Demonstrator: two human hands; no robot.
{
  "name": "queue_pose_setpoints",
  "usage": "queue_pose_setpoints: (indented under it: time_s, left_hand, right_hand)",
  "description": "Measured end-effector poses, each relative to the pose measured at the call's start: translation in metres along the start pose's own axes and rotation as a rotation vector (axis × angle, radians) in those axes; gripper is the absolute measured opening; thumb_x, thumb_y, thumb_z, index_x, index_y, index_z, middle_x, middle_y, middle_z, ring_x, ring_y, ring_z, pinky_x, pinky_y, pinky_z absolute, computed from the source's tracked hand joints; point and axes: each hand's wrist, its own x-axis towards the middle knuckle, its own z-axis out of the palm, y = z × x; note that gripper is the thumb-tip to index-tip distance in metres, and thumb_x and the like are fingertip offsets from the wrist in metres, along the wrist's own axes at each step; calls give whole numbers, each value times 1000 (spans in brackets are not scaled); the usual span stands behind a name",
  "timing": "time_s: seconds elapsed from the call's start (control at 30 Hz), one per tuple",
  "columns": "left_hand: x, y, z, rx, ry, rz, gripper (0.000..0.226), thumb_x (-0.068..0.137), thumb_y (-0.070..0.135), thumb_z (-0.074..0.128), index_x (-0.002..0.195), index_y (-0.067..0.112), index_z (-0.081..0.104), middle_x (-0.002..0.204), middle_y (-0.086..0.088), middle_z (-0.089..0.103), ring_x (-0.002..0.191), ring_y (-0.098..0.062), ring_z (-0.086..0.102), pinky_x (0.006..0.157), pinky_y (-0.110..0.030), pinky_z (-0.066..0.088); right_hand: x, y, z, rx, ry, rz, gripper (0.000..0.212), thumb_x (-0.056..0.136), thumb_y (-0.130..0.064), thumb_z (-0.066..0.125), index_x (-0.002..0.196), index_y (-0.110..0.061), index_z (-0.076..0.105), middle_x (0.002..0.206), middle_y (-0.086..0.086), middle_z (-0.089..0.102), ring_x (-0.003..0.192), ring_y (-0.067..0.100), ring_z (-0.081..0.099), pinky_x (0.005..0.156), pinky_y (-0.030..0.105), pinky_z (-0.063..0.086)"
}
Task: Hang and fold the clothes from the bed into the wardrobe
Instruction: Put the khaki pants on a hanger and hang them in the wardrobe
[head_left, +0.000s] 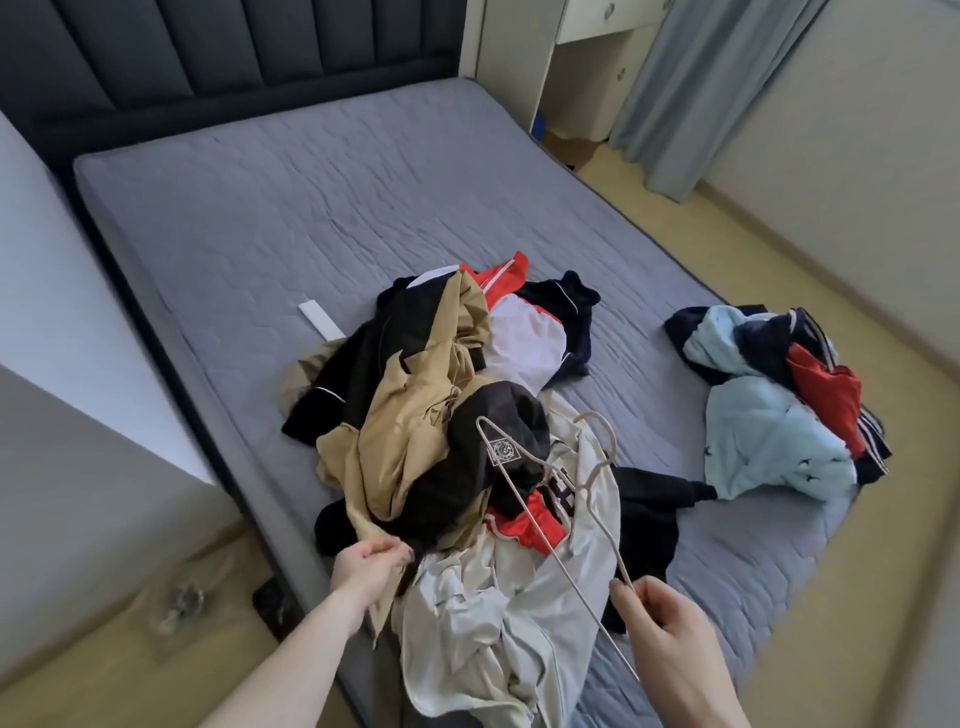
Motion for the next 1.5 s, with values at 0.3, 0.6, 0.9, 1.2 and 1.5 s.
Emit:
queue_pose_setpoints:
  time_s: [0.3, 0.6, 0.9, 1.2, 1.5]
  left_hand:
    - [-138, 158, -62, -175, -80, 461, 17, 86, 8, 75, 96, 21, 76, 94, 3, 76, 79, -2, 71, 64, -13, 51]
    - [-355, 271, -52, -374, -316, 819, 17, 91, 13, 74, 93, 27, 82, 88, -3, 75, 82, -20, 65, 80, -32, 52]
    - [-546, 286, -36, -373, -346, 1086, 21, 97, 11, 67, 113, 20, 77, 98, -5, 77, 89, -16, 71, 86, -27, 58]
    - [-591, 177, -95, 26, 97, 925, 58, 100, 56, 49, 149, 27, 50, 145, 5, 58, 133, -13, 53, 117, -37, 39]
    - [-541, -78, -89, 32, 258, 519, 61, 86, 5, 74, 134, 34, 48, 125, 5, 65, 96, 0, 64, 72, -12, 53]
  right_hand:
    - [-47, -56, -39, 47, 5, -44, 48, 85, -15, 77, 60, -14, 36, 51, -4, 33, 51, 10, 30, 59, 34, 30]
    - [-129, -125, -102, 62, -113, -435, 65, 49, -44, 95, 84, -29, 43, 75, -8, 63, 50, 6, 37, 51, 19, 35]
    - [-178, -195, -165, 186, -52, -745, 11, 87, -31, 73, 91, -25, 66, 90, -7, 69, 88, 11, 65, 75, 35, 54]
    - [-220, -213, -248, 341, -269, -884, 23, 94, 3, 34, 84, -16, 42, 75, 0, 45, 69, 12, 40, 57, 29, 32]
    - [-315, -221, -222, 337, -728, -994, 21, 99, -13, 38, 81, -21, 45, 64, -15, 48, 58, 1, 44, 53, 18, 40]
